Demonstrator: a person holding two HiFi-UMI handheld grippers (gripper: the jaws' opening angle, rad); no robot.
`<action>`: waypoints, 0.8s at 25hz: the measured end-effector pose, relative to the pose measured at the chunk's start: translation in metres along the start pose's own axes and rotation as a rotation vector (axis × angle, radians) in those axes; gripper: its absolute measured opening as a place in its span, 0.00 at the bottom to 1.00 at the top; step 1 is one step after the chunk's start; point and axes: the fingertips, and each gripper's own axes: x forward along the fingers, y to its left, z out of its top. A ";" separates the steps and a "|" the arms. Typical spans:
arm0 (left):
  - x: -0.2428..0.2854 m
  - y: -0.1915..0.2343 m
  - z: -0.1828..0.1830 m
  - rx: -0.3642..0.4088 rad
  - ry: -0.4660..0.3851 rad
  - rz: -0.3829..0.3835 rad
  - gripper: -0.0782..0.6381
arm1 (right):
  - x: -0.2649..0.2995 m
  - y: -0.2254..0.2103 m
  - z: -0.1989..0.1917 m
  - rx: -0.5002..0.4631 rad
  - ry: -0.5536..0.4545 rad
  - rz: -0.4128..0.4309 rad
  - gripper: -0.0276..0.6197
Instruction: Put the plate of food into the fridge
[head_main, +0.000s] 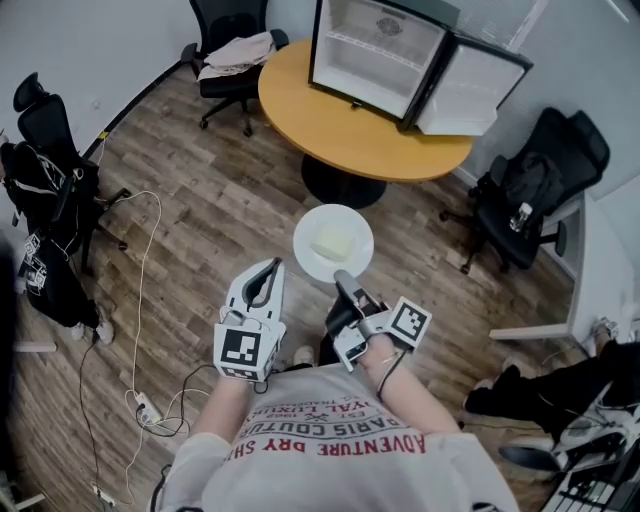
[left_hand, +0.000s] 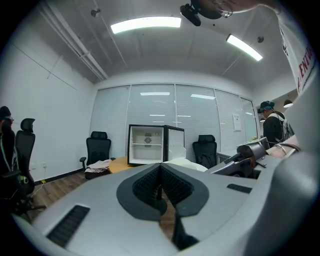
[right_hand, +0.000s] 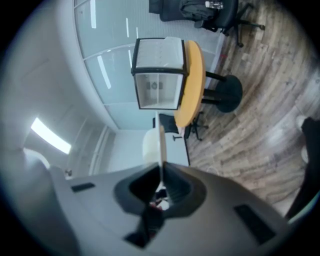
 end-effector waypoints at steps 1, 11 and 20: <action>0.001 0.007 -0.002 -0.006 0.002 0.009 0.15 | 0.007 0.000 -0.002 0.002 0.008 -0.003 0.10; 0.067 0.060 -0.009 -0.078 0.020 0.036 0.15 | 0.085 -0.006 0.030 0.015 0.064 -0.040 0.10; 0.175 0.111 0.008 -0.049 0.020 0.023 0.15 | 0.174 0.014 0.114 0.016 0.042 -0.009 0.10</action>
